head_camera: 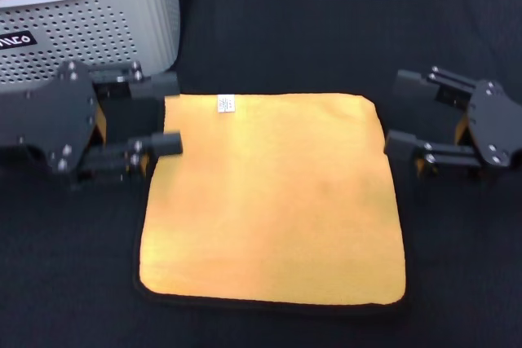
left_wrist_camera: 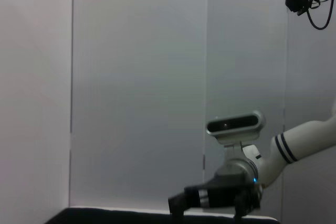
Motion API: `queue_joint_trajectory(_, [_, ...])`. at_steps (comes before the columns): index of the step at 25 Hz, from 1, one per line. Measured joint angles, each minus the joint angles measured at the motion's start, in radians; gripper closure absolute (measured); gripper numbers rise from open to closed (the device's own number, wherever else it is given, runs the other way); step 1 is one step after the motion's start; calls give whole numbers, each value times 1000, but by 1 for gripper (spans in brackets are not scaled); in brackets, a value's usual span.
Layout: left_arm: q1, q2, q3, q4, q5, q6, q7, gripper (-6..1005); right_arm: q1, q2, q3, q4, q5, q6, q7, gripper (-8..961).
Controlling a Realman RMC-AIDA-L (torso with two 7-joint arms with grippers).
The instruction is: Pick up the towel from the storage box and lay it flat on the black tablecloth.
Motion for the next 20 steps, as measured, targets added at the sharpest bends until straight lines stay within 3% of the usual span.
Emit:
queue_joint_trajectory(4, [28, -1, 26, 0, -2, 4, 19, 399, -6, 0, -107, 87, 105, 32, -98, 83])
queue_joint_trajectory(10, [25, 0, 45, -6, -7, 7, 30, 398, 45, 0, -285, 242, 282, 43, -227, 84])
queue_joint_trajectory(20, [22, 29, 51, -40, -18, 9, 27, 398, 143, -6, -324, 239, 240, 12, -100, 85])
